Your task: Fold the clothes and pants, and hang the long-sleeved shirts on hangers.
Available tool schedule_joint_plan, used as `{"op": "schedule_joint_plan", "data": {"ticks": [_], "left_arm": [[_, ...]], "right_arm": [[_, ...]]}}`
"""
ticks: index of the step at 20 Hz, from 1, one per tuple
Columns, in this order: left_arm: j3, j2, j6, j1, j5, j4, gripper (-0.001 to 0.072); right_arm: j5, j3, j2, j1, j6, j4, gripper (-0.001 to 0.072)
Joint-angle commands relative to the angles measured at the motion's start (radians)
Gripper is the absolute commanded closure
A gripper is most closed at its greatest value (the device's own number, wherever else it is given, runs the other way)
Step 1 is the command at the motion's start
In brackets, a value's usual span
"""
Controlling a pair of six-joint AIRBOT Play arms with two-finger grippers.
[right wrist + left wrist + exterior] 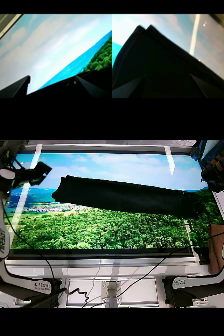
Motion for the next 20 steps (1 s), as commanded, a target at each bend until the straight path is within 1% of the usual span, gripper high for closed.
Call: {"op": "schedule_joint_plan", "data": {"ticks": [1, 2, 3, 6, 9, 10, 12, 14, 17, 18, 19, 20], "left_arm": [[-0.171, 0.085, -0.018, 0.015, -0.074, 0.018, 0.0119], [-0.225, 0.085, -0.018, -0.001, -0.035, 0.01, 0.0078], [-0.272, 0.079, -0.02, -0.02, 0.002, 0.01, -0.0013], [-0.37, 0.038, -0.085, -0.071, 0.109, 0.01, -0.0013], [-0.399, -0.024, -0.227, -0.11, 0.243, 0.009, -0.0013], [-0.399, -0.046, -0.255, -0.123, 0.288, 0.002, -0.0013], [-0.399, -0.083, -0.26, -0.148, 0.374, -0.028, -0.0013], [-0.399, -0.114, -0.259, -0.173, 0.505, -0.076, -0.0013], [-0.398, -0.126, -0.257, -0.195, 0.69, -0.076, -0.0008], [-0.398, -0.126, -0.257, -0.196, 0.744, -0.076, 0.0003], [-0.398, -0.126, -0.258, -0.196, 0.784, -0.076, 0.0071], [-0.398, -0.128, -0.258, -0.195, 0.817, -0.077, 0.0204]], "right_arm": [[0.105, 0.005, 0.034, 0.001, -0.027, -0.026, 0.0098], [0.127, 0.005, 0.034, 0.001, -0.027, -0.026, 0.0097], [0.144, 0.005, 0.034, 0.001, -0.026, -0.026, 0.0097], [0.159, 0.005, 0.034, 0.001, -0.026, -0.026, 0.0097], [0.151, 0.005, 0.034, 0.001, -0.026, -0.026, 0.0098], [0.143, 0.005, 0.034, 0.001, -0.026, -0.026, 0.0098], [0.134, 0.005, 0.034, 0.001, -0.026, -0.025, 0.0098], [0.127, 0.005, 0.034, 0.001, -0.026, -0.025, 0.0098], [0.129, 0.005, 0.034, 0.002, -0.026, 0.006, 0.0098], [0.133, 0.005, 0.034, 0.004, -0.026, 0.019, 0.0098], [0.137, 0.005, 0.034, 0.008, -0.026, 0.021, 0.0098], [0.145, 0.005, 0.034, 0.016, -0.027, 0.021, 0.0098]]}}
